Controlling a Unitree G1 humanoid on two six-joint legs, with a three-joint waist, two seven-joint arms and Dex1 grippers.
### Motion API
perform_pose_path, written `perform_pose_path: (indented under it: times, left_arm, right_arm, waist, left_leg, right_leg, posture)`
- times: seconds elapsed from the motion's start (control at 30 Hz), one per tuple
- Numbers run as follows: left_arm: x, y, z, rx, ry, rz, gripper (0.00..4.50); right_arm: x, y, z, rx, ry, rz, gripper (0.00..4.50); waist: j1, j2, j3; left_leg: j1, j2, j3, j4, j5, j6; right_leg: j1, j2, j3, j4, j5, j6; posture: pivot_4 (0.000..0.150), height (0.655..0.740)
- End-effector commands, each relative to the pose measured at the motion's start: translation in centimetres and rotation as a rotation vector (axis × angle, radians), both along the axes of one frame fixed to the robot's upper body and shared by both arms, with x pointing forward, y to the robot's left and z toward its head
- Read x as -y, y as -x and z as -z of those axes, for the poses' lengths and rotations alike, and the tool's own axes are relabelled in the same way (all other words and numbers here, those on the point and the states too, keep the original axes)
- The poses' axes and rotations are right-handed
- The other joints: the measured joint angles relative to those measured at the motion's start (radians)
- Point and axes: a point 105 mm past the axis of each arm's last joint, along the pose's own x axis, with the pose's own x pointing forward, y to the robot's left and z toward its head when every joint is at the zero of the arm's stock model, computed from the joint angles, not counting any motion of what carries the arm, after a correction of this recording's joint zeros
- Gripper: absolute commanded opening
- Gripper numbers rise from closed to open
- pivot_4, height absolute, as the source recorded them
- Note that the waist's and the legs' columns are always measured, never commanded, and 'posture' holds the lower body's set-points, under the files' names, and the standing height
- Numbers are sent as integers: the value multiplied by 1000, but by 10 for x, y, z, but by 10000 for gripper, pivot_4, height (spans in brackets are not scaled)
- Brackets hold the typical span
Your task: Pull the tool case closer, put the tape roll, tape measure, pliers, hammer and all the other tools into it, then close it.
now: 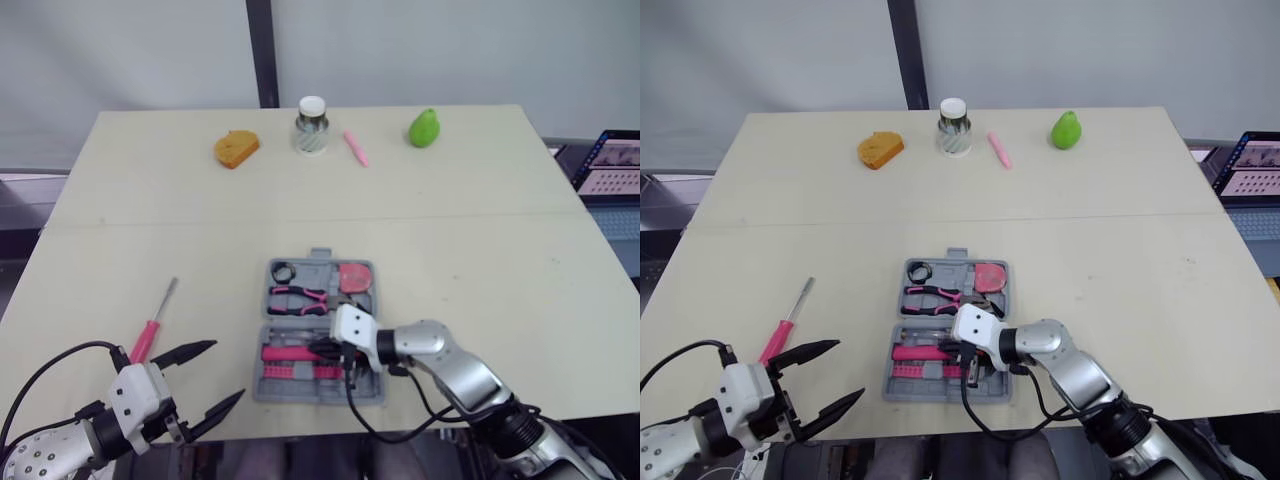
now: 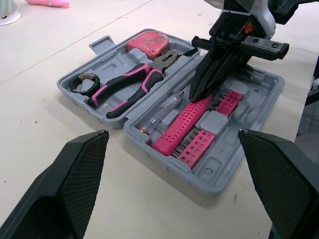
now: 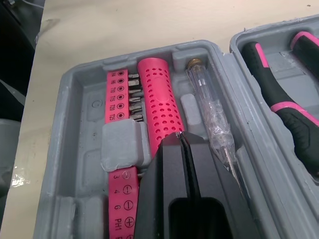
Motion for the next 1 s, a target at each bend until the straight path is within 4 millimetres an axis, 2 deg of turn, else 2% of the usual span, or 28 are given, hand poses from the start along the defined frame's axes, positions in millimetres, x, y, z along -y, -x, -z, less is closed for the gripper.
perform_pose_path:
  times: [0.03,0.53,0.9,1.0]
  left_arm:
    - [3,1,-3,22,-2,16,45000]
    - [2,-6,-6,43,-19,21,45000]
    - [2,-7,-8,50,-27,22,45000]
    - [2,-8,-9,52,-28,21,45000]
  right_arm:
    - [6,5,15,-26,68,-7,486]
    - [19,10,49,46,241,-66,486]
    - [24,16,67,200,364,-206,486]
    - [23,17,69,233,377,-239,486]
  waist:
    - [0,-1,-1]
    - [0,-5,-12]
    - [0,-5,-21]
    - [0,-4,-22]
  left_leg:
    - [0,0,0,0,0,0]
    - [2,0,0,0,0,0]
    - [5,0,0,-1,0,0]
    - [13,0,0,-4,0,0]
  right_leg:
    - [0,0,0,0,0,0]
    - [2,0,0,0,0,0]
    - [4,0,0,-1,0,0]
    - [14,0,0,-5,0,0]
  posture:
    - [1500,7400]
    - [1500,7400]
    - [1500,7400]
    - [1500,7400]
